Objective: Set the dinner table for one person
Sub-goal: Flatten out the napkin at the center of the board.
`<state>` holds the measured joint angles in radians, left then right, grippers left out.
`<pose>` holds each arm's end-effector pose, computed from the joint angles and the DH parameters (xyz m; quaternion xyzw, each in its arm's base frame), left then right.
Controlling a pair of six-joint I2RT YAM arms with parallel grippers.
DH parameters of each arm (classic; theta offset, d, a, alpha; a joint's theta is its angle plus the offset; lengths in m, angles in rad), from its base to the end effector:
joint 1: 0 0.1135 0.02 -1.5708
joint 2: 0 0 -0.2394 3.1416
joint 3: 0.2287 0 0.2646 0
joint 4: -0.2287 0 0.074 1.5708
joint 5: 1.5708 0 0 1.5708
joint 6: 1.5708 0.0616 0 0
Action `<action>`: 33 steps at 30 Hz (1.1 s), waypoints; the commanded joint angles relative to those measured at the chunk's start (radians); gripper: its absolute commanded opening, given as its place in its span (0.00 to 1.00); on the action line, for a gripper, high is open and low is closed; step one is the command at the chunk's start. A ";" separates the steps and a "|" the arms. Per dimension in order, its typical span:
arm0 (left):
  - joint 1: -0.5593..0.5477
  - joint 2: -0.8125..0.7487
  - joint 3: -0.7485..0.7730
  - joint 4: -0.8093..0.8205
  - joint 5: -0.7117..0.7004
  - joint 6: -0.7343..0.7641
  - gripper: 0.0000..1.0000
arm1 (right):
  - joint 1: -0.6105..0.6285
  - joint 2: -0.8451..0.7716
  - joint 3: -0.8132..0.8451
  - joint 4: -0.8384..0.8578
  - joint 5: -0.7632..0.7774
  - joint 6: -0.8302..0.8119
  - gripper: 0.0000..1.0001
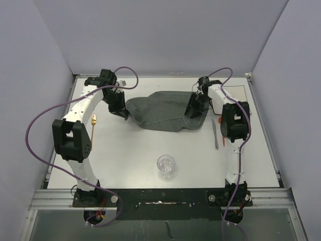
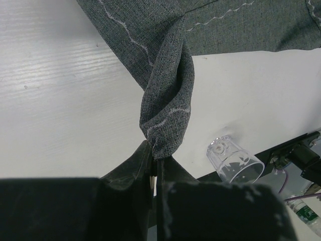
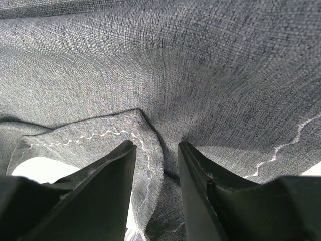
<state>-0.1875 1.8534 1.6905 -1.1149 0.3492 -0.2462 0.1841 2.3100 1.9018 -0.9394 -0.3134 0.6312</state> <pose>0.3781 -0.0932 0.2345 -0.0032 0.9746 -0.1988 0.1034 0.4595 0.1049 0.1139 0.2007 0.9610 0.1860 0.0395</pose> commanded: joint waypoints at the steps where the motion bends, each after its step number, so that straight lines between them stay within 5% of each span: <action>1: -0.003 -0.042 0.006 0.032 0.017 0.019 0.00 | 0.003 0.013 0.012 -0.001 -0.020 -0.013 0.40; 10: -0.003 -0.043 0.004 0.029 0.011 0.019 0.00 | 0.025 0.045 0.049 -0.023 -0.066 -0.035 0.31; 16: -0.002 -0.037 -0.002 0.032 0.010 0.019 0.00 | 0.031 0.012 0.042 -0.015 -0.084 -0.046 0.00; 33: -0.006 -0.042 0.001 0.030 0.005 0.019 0.00 | 0.023 -0.191 0.081 -0.102 -0.062 -0.089 0.02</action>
<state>-0.1883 1.8534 1.6817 -1.1133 0.3481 -0.2459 0.2104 2.2627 1.9198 -1.0267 -0.3687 0.5621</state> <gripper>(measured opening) 0.020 0.023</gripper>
